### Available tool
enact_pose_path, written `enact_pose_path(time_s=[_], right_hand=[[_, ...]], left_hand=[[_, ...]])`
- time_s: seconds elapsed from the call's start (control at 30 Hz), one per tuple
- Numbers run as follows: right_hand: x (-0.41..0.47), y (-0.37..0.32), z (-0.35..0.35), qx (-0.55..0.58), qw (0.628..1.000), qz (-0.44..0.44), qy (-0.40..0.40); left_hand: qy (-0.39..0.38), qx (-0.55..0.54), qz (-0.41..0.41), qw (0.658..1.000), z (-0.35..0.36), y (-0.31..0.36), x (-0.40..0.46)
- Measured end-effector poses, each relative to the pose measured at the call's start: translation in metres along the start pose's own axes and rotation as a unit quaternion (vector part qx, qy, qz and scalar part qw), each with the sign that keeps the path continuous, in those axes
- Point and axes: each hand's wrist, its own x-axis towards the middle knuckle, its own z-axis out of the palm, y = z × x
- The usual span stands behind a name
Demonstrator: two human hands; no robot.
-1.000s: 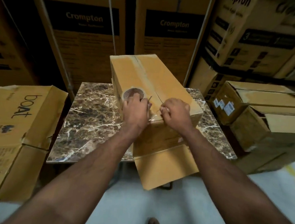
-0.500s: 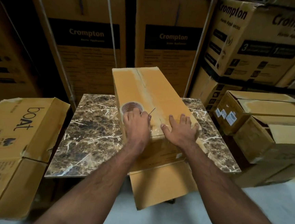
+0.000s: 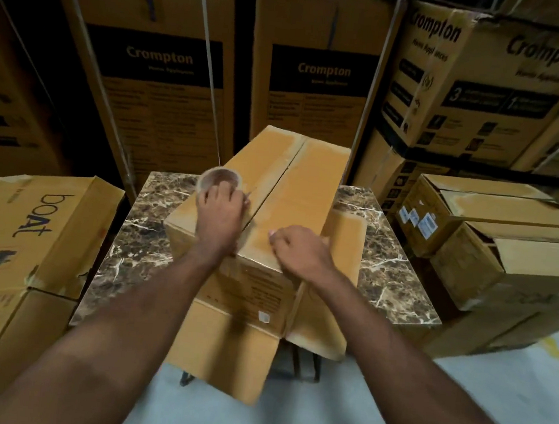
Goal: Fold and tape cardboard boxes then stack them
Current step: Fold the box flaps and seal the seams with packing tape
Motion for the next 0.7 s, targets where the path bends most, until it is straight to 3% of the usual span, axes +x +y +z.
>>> enact_pose_path(time_s=[0.07,0.13,0.2,0.33,0.47,0.6,0.7], right_hand=[[0.024,0.029,-0.013,-0.021,0.999,0.015,0.023],[0.039,0.051,-0.013,-0.082,0.995,0.010,-0.056],[0.042,0.065,0.000,-0.065,0.994,-0.008,-0.083],[0.028,0.067,0.023,0.014,1.000,-0.012,0.026],[0.026,0.040,0.033,-0.006,1.000,0.010,0.022],[0.020,-0.008,0.049,-0.042,0.998,0.026,0.031],[0.012,-0.045,0.061,-0.088,0.995,-0.052,-0.019]], left_hand=[[0.001,-0.030,-0.016,0.999,0.001,0.032,-0.010],[0.002,-0.044,-0.047,0.998,0.004,0.057,-0.025],[0.022,-0.059,-0.085,0.994,0.007,0.072,-0.043],[0.084,-0.114,-0.071,0.987,0.018,0.072,-0.058],[0.087,-0.181,-0.045,0.979,0.017,0.034,-0.047],[0.022,-0.091,0.021,0.995,0.013,-0.008,-0.009],[-0.042,0.008,-0.040,0.998,0.006,-0.010,0.014]])
